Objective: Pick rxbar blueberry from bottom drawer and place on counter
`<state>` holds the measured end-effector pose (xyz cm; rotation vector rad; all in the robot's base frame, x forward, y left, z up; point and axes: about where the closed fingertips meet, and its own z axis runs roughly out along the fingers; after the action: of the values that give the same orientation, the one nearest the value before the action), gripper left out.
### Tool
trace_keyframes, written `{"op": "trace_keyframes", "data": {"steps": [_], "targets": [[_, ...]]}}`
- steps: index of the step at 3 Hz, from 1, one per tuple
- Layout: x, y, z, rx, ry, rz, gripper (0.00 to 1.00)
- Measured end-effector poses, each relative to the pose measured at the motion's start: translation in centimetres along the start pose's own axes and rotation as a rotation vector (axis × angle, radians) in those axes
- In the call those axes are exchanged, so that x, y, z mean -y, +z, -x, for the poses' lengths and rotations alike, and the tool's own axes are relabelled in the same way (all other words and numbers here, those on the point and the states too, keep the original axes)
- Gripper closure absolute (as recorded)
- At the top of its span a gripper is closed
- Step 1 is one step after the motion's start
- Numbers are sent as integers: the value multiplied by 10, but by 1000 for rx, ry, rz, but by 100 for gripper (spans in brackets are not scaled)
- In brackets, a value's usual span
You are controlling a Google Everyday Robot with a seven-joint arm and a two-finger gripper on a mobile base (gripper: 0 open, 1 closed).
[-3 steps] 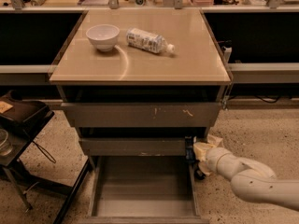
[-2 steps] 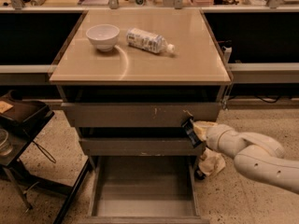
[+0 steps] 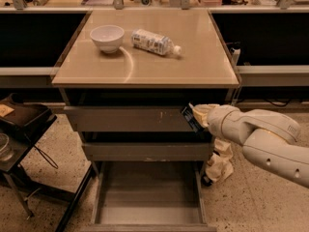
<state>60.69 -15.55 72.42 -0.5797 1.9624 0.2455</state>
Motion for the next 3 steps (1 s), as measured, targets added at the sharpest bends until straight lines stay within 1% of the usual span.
{"op": "trace_keyframes", "data": {"steps": [1, 2, 3], "targets": [[0, 0, 0, 0, 0, 0, 100], [6, -33, 52, 60, -73, -54, 100], [11, -113, 143, 168, -186, -181, 100]]}}
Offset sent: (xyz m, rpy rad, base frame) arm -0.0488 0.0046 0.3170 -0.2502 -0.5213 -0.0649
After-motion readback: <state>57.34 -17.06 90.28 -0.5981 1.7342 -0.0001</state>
